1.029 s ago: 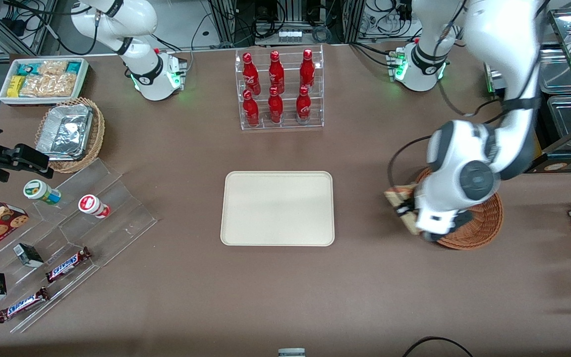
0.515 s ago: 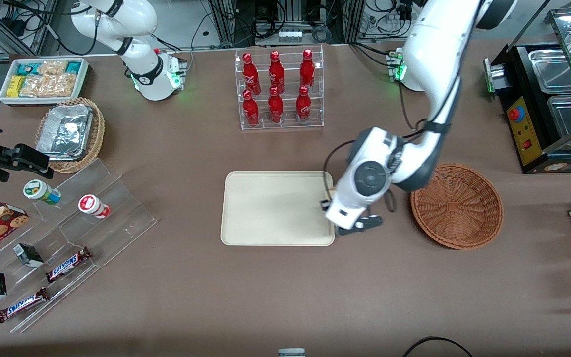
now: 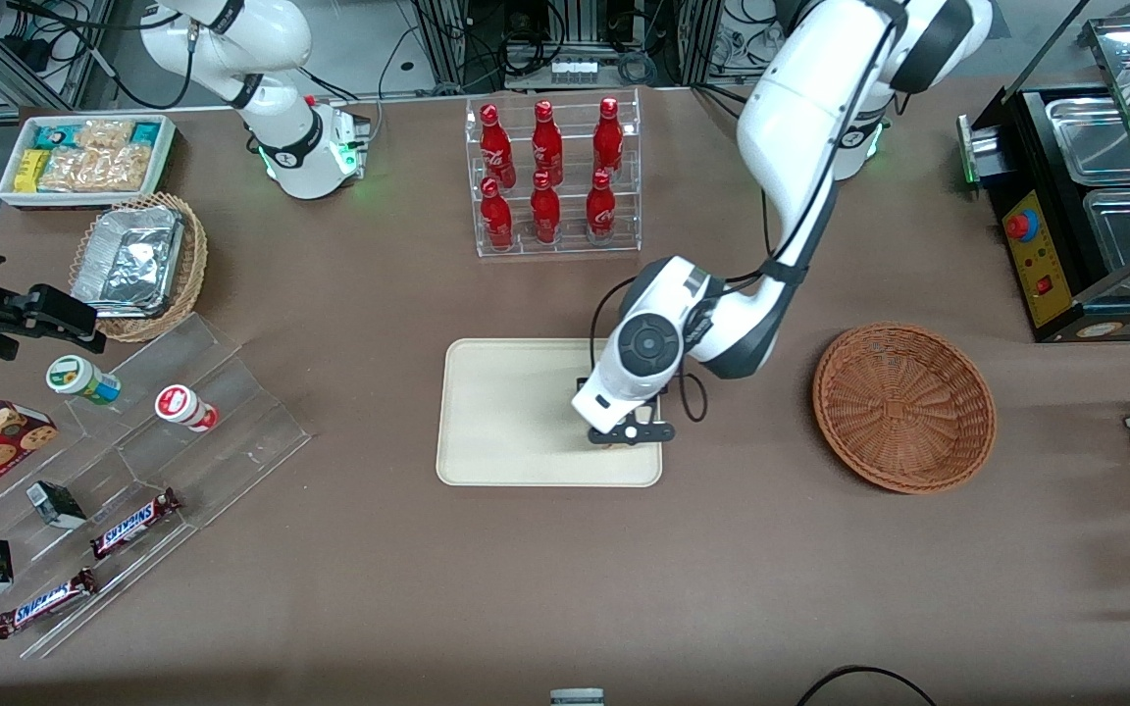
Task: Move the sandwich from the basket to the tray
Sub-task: 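Lift the sandwich and carry it over the cream tray, then lower the sandwich onto the tray and open the left gripper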
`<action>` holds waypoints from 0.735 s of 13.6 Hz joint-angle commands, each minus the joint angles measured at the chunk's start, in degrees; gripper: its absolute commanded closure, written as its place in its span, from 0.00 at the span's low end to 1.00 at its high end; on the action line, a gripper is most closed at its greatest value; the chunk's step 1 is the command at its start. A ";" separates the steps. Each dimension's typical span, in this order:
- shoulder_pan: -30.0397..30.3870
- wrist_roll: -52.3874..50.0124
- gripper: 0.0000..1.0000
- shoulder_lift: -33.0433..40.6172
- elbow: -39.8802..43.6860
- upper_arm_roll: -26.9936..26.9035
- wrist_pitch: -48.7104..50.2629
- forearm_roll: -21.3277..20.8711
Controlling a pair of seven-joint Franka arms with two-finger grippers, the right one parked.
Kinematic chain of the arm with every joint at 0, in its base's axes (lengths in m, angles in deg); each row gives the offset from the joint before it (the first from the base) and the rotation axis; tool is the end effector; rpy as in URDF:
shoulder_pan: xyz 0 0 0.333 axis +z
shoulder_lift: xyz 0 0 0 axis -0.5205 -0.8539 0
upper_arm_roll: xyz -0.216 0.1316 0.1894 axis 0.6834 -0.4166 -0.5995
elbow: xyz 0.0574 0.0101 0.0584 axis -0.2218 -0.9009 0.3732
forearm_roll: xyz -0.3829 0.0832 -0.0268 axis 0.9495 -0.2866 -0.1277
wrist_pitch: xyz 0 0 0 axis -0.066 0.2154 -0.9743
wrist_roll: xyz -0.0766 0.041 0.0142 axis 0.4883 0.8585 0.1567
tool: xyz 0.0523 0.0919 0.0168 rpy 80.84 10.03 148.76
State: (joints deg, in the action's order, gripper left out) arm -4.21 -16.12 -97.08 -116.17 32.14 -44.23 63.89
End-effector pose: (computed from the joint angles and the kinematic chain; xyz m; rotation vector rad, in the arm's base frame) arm 0.5485 -0.4535 0.2211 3.0650 0.0212 -0.2437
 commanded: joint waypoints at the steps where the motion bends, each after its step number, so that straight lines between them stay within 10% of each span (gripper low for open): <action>1: -1.17 0.90 0.59 -2.74 3.84 -0.74 0.40 -0.28; 10: -0.90 0.90 0.47 -4.07 4.37 -0.74 -0.47 -2.21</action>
State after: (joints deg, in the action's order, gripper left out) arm -4.87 -15.62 -99.86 -113.76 31.70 -44.31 62.39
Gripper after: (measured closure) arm 0.524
